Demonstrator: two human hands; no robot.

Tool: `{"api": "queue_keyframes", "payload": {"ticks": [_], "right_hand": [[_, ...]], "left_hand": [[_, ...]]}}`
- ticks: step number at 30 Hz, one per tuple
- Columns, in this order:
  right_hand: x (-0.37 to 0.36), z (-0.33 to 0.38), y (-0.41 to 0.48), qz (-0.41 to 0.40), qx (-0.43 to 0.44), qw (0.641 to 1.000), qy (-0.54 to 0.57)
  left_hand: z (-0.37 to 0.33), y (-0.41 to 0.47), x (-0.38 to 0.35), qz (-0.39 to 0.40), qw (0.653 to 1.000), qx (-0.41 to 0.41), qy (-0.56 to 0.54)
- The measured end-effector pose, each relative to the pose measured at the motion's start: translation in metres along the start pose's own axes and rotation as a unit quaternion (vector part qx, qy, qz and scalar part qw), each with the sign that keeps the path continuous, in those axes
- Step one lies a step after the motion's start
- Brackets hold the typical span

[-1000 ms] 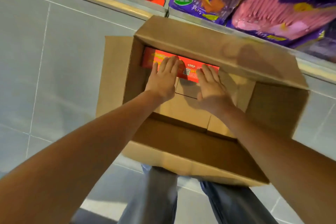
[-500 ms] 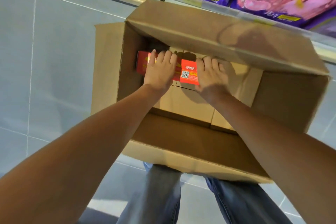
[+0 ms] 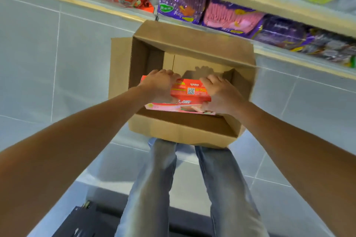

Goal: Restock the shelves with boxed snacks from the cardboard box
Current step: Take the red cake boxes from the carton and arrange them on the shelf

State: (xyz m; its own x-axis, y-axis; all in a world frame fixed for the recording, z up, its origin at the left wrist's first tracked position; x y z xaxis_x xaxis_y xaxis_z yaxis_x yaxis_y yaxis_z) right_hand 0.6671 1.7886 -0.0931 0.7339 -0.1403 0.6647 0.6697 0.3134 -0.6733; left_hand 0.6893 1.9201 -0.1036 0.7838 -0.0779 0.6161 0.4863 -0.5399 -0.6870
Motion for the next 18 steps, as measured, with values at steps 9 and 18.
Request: {"api": "queue_keyframes", "payload": {"ticks": [9,18], "right_hand": [[0.157,0.016,-0.094,0.021,-0.011,1.000,0.005],[0.331,0.063,-0.219,-0.097,-0.009,0.995,0.021]], "left_hand": [[-0.084,-0.085,0.161,0.027,0.991,-0.054,-0.120],[-0.164,-0.206,0.344,-0.064,0.995,-0.067,0.024]]}}
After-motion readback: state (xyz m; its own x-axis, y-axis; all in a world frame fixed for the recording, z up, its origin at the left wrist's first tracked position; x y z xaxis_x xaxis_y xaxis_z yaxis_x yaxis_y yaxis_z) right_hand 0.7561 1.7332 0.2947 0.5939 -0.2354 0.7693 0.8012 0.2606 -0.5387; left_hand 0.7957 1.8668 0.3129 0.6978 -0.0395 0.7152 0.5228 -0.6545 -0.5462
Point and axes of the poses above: each hand's wrist, its own y-axis towards the middle knuckle, its own x-axis out of the back of the hand, z = x × y, the point moved 9 cm from there along y, towards the middle knuckle, and after that the axes turned 6 degrees about -x, right-handed, at the moved point
